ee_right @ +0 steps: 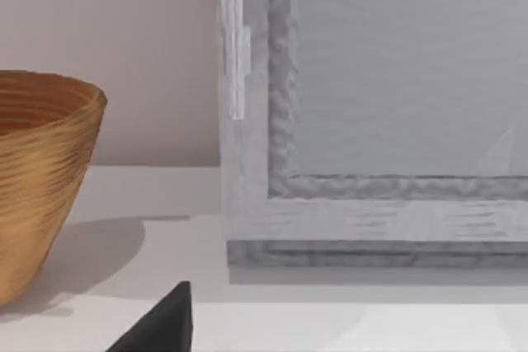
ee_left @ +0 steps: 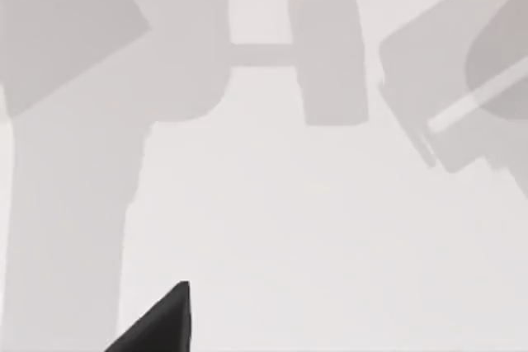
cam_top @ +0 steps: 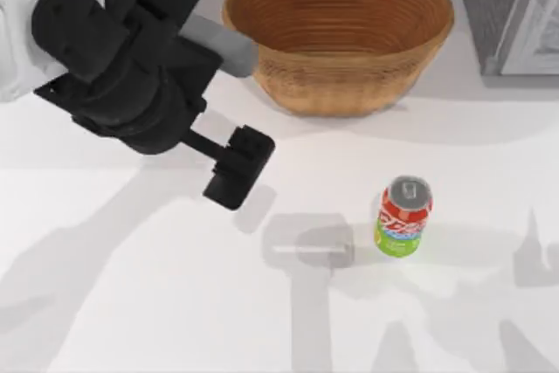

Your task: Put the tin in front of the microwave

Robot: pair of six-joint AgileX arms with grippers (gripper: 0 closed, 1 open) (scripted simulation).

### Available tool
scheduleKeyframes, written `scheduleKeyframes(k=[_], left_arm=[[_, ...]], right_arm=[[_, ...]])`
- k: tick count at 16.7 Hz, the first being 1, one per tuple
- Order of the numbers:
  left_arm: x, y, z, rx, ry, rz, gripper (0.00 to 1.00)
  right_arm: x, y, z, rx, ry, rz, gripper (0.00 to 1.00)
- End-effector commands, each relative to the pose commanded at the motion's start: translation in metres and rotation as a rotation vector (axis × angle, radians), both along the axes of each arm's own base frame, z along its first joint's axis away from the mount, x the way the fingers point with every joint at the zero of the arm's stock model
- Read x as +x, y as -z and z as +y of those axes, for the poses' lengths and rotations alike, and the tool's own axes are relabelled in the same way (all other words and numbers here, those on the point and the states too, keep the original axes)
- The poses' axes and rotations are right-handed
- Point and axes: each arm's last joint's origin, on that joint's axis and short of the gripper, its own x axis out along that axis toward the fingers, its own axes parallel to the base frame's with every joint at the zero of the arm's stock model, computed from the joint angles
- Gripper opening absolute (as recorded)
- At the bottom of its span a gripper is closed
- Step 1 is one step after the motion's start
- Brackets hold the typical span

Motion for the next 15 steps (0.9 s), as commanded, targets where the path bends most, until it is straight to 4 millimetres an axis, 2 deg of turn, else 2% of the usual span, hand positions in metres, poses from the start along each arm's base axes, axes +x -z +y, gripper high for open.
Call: scheduleKeyframes(k=[4,9,12,15], left_arm=[[0.035,0.011,-0.080,0.109,0.096,0.147,1.00],[0.052,0.037,-0.164,0.192,0.169,0.226,1.00],[0.052,0.048,-0.197,0.205,0.191,0.230,1.00],[0.050,0.053,-0.215,0.203,0.201,0.223,1.00]], right_arm=[[0.000,0.000,0.000,0.000,0.000,0.000,1.00],[0.000,0.000,0.000,0.000,0.000,0.000,1.00],[0.000,0.000,0.000,0.000,0.000,0.000,1.00],[0.000,0.000,0.000,0.000,0.000,0.000,1.00]])
